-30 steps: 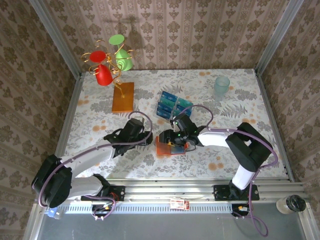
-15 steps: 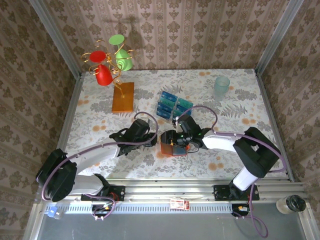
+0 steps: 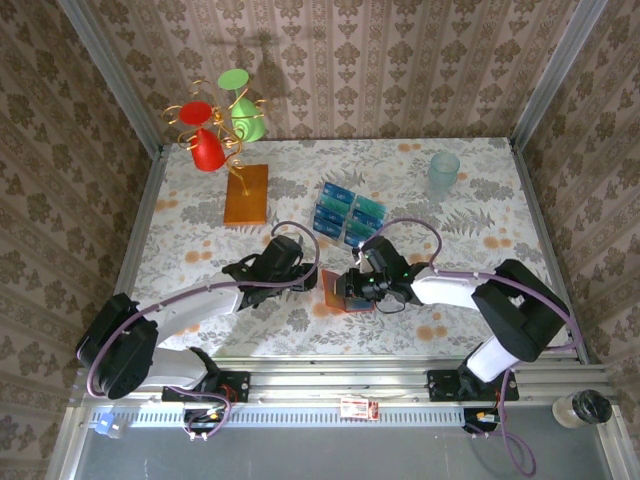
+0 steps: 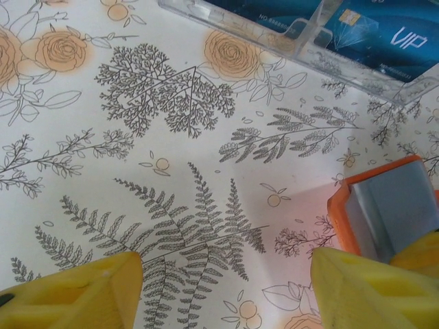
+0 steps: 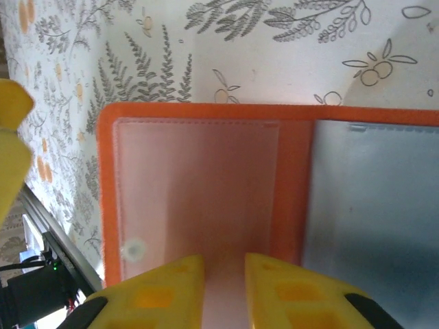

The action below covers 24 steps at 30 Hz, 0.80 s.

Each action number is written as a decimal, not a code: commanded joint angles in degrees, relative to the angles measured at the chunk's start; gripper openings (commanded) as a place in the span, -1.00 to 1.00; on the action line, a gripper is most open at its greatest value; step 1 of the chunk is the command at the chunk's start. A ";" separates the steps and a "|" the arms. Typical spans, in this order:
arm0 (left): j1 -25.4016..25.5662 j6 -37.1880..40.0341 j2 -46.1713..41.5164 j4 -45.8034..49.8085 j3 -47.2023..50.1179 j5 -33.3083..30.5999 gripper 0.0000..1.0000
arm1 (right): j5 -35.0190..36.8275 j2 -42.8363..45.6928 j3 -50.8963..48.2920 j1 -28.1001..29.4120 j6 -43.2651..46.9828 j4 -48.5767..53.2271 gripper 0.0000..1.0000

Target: Put the credit cards into the card holder

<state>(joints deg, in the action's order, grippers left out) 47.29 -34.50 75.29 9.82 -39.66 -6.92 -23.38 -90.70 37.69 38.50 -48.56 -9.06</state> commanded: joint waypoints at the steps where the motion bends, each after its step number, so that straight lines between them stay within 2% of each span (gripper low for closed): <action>1: 0.48 -0.41 0.64 -0.16 -1.62 -0.75 0.34 | -0.04 -3.00 0.16 -0.18 -0.53 -1.77 -0.57; 12: 0.45 0.40 1.22 0.72 -1.74 -1.69 0.35 | 1.01 -10.13 3.76 -0.18 -2.13 -5.45 -0.61; 24: 1.48 1.63 5.40 -0.34 -0.99 -2.81 0.36 | 1.10 -9.50 3.77 -0.18 -2.99 -5.78 -0.61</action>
<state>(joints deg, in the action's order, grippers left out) 48.21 -34.17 79.92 9.80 -39.88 -8.38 -23.99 -99.50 41.32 38.50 -51.20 -15.51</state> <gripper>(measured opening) 0.679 0.195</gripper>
